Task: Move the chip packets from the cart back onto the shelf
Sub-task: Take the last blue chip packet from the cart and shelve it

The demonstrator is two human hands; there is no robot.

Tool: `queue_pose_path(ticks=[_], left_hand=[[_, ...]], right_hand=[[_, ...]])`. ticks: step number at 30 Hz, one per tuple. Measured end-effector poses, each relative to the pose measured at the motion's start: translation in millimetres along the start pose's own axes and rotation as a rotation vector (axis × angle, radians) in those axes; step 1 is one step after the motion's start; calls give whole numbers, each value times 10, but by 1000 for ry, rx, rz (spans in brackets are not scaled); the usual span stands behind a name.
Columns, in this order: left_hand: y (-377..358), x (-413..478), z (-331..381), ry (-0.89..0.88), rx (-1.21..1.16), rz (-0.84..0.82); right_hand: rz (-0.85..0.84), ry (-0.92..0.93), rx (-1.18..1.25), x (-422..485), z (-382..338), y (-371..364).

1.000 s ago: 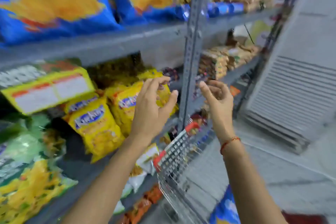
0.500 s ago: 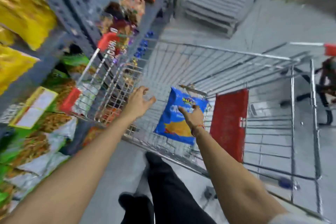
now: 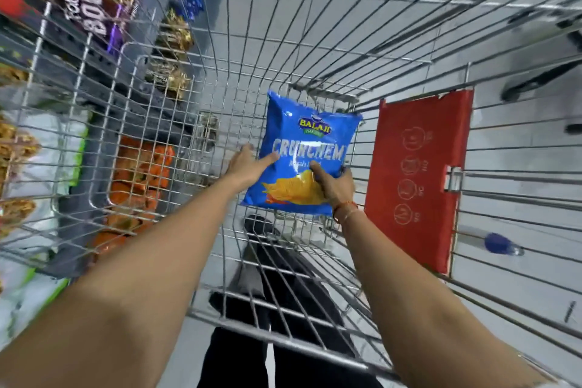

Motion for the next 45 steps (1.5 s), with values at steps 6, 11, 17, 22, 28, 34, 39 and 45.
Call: queue_pose_path(ticks=[6, 11, 17, 22, 28, 34, 39, 45], left_hand=[[-116, 152, -93, 49, -226, -83], [25, 54, -80, 78, -290, -164], [333, -386, 85, -22, -361, -138], [726, -965, 277, -196, -378, 20], [1253, -1981, 577, -505, -466, 208], [1893, -3141, 917, -840, -578, 322], [2468, -4248, 1046, -1087, -538, 625], [2934, -5618, 832, -1283, -497, 945]], right_hand=[[-141, -2, 170, 216, 38, -93], [-215, 93, 202, 29, -181, -120], [-280, 167, 228, -363, -560, -135], [-363, 306, 279, -869, -1036, -103], [-418, 501, 347, -1863, -1781, -41], [-535, 759, 401, -3051, -2557, -18], [-645, 1010, 456, -4198, -3076, -60], [-797, 1258, 480, -5530, -3420, -207]])
Point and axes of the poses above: each hand's wrist, its own x-axis towards the middle knuckle, its own y-axis out of the back of the hand, z = x × y, the point moved 2 cm from there along x, towards the middle knuckle, and after that the axes turned 4 degrees about -z, right-handed, at the moved point
